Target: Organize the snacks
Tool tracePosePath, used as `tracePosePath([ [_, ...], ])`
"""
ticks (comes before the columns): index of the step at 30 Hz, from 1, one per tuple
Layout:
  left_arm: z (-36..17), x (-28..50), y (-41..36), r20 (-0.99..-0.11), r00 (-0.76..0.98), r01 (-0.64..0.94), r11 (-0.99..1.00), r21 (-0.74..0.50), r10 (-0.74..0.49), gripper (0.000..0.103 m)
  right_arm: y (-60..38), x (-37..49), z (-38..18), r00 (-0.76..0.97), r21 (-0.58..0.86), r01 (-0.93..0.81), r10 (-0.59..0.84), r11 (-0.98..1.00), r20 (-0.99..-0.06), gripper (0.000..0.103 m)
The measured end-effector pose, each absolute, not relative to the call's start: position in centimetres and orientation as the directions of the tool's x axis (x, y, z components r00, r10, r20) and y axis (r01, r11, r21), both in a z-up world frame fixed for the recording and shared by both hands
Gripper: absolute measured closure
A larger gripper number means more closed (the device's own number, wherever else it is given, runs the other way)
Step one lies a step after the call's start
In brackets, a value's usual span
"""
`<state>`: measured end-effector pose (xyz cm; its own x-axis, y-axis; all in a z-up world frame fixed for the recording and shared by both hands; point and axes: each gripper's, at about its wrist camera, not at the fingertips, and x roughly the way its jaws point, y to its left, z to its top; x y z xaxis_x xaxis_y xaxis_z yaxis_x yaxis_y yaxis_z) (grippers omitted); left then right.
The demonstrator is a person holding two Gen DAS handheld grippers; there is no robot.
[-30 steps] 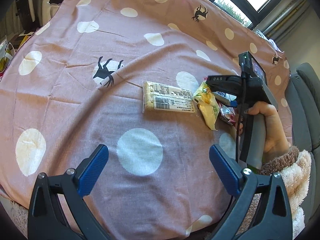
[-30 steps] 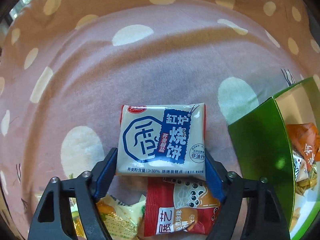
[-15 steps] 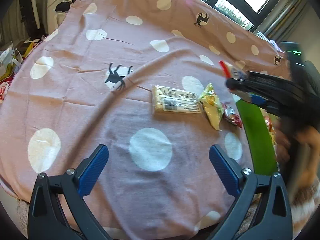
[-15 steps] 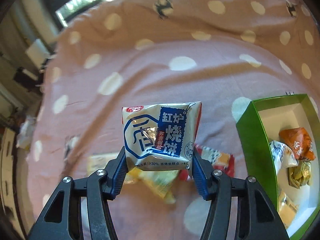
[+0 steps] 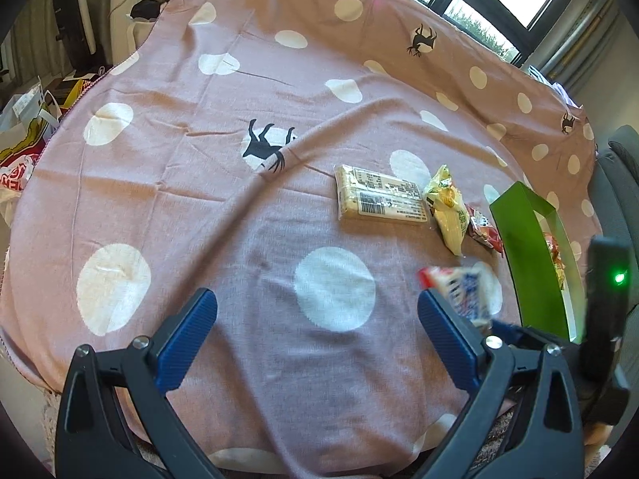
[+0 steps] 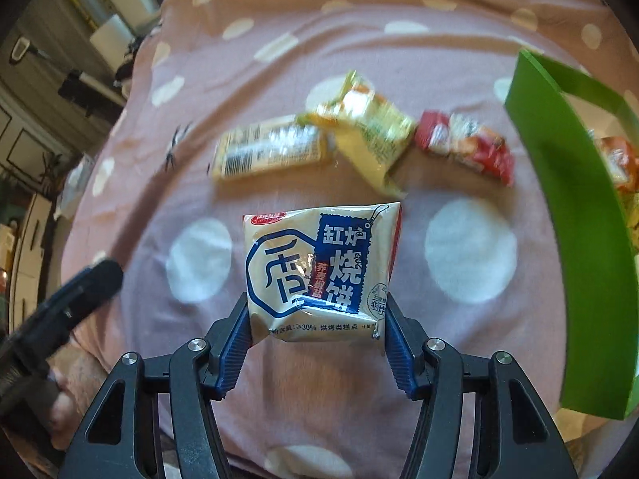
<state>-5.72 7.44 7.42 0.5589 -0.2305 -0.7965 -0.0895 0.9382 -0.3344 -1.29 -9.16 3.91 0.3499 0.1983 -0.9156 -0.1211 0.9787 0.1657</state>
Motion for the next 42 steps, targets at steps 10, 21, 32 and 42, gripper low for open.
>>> tracePosePath([
  [10,7.1,-5.8,6.8,-0.807,0.529,-0.078,0.932,-0.355,-0.264,0.003,-12.4,-2.1,5.2,0.388,0.297,-0.043,0.290,0.954,-0.875,0.025],
  [21,4.8,-5.5,1.8,-0.794,0.401,0.061,0.879,-0.473,-0.456,0.033,-13.7,-2.5,5.6,0.434,0.290,0.001,0.261,0.957,-0.862,0.029],
  [32,3.8,-4.7,-1.9,-0.822,0.364,0.110,0.897,-0.428,-0.437,0.054,-14.0,-1.4,4.1,0.401,0.354,-0.012,0.328,0.935,-0.855,0.043],
  [42,3.2,-4.1,-2.8,-0.809,0.359,0.141,0.884,-0.447,-0.466,0.076,-13.2,-0.8,2.2,0.362,0.382,-0.029,0.366,0.924,-0.857,0.052],
])
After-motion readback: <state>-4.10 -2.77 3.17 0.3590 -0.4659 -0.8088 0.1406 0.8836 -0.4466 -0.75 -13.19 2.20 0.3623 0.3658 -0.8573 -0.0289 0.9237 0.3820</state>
